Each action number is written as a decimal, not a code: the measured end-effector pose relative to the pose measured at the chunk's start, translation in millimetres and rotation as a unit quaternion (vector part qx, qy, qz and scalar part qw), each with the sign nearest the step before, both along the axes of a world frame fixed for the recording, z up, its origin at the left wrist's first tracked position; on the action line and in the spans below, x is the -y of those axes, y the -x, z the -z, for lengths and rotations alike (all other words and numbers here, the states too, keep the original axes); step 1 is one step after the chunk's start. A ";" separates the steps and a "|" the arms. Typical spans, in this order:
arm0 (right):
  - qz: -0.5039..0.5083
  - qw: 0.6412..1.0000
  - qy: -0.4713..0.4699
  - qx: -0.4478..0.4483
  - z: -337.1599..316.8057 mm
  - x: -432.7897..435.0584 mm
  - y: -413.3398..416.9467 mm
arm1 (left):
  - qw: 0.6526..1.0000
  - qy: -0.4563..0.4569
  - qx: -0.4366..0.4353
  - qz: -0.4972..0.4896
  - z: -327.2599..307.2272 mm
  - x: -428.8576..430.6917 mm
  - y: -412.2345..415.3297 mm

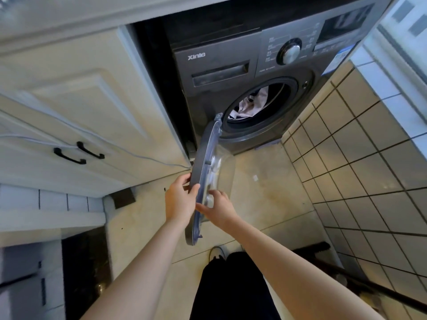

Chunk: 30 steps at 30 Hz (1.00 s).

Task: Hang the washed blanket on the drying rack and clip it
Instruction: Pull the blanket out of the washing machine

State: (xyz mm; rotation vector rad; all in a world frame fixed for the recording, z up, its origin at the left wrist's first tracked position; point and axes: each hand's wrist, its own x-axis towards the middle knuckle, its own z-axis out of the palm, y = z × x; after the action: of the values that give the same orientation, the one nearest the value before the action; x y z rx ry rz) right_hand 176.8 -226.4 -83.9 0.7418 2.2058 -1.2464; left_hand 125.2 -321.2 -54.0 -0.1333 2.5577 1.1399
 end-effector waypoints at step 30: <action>-0.087 0.986 -0.144 -0.010 92.6 -323.7 92.1 | 0.953 0.140 -0.104 0.248 120.3 -241.3 114.5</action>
State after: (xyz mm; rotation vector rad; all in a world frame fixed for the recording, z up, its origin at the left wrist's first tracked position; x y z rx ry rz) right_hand 84.8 97.3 -176.5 0.6262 2.4393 -0.8651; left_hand 10.6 -80.0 -174.2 0.5601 2.6927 0.6261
